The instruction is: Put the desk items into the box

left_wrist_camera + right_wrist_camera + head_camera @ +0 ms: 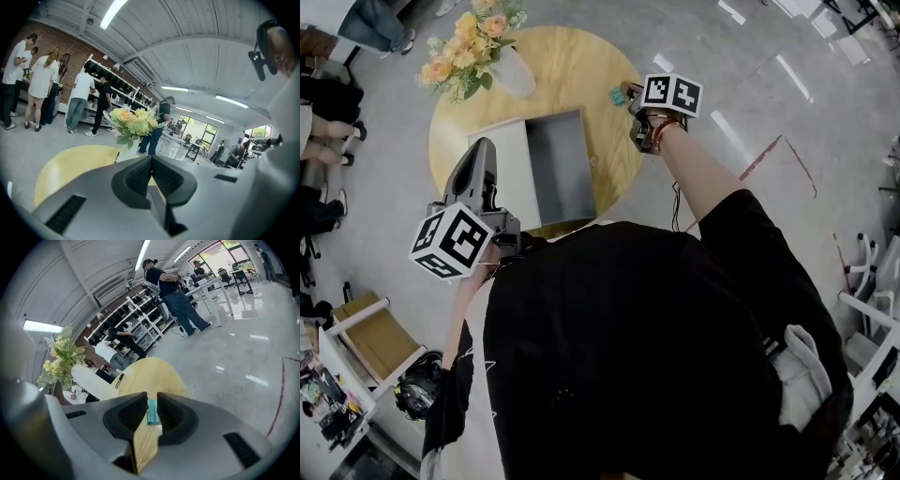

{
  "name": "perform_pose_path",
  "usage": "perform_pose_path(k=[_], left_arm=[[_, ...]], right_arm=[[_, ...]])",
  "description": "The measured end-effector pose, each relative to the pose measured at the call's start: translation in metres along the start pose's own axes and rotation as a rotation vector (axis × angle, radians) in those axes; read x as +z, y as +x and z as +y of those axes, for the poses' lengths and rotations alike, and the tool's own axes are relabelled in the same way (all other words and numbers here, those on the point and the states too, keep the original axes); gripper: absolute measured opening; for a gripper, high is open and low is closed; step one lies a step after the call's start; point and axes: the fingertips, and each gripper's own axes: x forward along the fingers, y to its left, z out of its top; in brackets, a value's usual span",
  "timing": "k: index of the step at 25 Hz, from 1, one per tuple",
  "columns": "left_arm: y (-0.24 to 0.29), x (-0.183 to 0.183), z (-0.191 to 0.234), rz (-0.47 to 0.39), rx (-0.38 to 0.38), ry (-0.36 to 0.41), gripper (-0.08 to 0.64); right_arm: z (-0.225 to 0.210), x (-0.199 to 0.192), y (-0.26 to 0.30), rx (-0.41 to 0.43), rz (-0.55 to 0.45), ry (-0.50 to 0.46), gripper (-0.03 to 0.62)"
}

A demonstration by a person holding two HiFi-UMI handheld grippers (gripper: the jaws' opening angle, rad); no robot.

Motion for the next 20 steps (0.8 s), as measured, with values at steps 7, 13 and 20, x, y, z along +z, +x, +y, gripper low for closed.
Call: perform_pose_path(k=[7, 13, 20], left_arm=[[-0.004, -0.001, 0.006, -0.013, 0.003, -0.016, 0.011], [-0.006, -0.002, 0.009, -0.016, -0.027, -0.034, 0.010], [-0.005, -0.003, 0.000, -0.001, -0.105, -0.039, 0.009]], right_arm=[[0.006, -0.001, -0.003, -0.011, -0.017, -0.003, 0.014], [0.005, -0.010, -0.011, -0.033, -0.031, 0.014, 0.014], [0.003, -0.033, -0.038, -0.068, -0.046, 0.080, 0.012]])
